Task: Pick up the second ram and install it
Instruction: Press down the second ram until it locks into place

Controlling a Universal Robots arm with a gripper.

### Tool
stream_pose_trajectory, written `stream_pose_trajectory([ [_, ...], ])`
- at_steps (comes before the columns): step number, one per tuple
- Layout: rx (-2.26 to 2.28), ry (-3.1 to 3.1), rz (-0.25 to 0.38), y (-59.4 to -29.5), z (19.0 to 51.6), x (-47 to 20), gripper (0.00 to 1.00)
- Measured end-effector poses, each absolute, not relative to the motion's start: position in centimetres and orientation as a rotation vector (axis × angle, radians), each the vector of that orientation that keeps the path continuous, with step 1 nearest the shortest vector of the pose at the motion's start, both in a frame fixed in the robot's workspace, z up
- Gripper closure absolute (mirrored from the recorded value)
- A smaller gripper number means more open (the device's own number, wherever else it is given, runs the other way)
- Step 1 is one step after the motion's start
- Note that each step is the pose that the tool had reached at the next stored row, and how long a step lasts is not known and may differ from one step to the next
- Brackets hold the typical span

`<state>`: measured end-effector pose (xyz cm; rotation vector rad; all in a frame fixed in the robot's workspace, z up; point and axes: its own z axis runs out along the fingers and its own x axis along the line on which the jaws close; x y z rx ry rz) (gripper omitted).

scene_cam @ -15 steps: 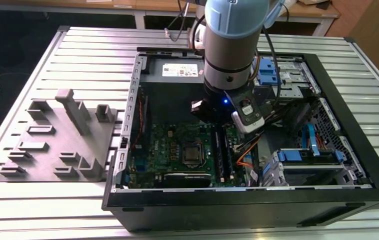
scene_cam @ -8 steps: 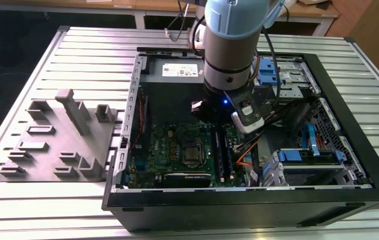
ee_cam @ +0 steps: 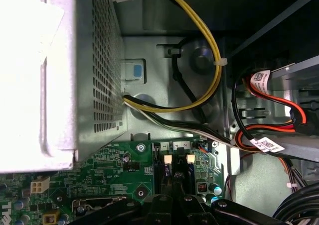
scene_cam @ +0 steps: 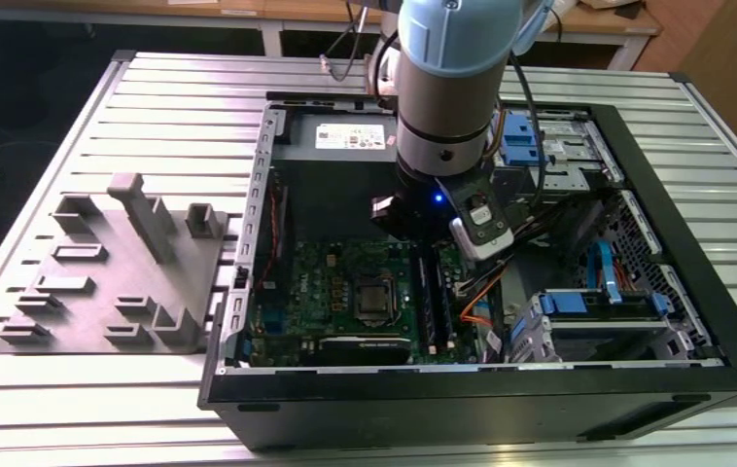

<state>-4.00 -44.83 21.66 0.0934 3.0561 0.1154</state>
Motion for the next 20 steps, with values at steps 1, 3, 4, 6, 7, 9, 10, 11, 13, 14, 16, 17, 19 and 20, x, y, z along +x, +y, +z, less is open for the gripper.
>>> stream_pose_trajectory([
  [1,0.093,3.056,0.115,-44.8,21.7,-4.0,0.93],
  [3,0.093,3.056,0.115,-44.8,21.7,-4.0,0.93],
  [4,0.093,3.056,0.115,-44.8,21.6,-4.0,0.93],
  [6,0.093,3.056,0.116,-44.8,21.7,-4.0,0.93],
  [7,0.093,3.055,0.117,-44.8,21.8,-4.0,0.93],
  [9,0.093,3.056,0.116,-44.8,22.2,-4.0,0.93],
  [10,0.093,3.056,0.115,-44.8,22.5,-4.0,0.93],
  [11,0.093,3.056,0.116,-44.8,22.7,-4.0,0.93],
  [13,0.093,3.056,0.115,-44.8,23.2,-4.0,0.93],
  [14,0.093,3.056,0.115,-44.8,23.4,-4.0,0.93],
  [16,0.093,3.056,0.115,-44.8,23.6,-4.0,0.93],
  [17,0.093,3.056,0.116,-44.8,23.6,-4.0,0.93],
  [19,0.093,3.056,0.116,-44.8,23.6,-4.0,0.93],
  [20,0.093,3.056,0.115,-44.9,23.6,-4.0,0.93],
])
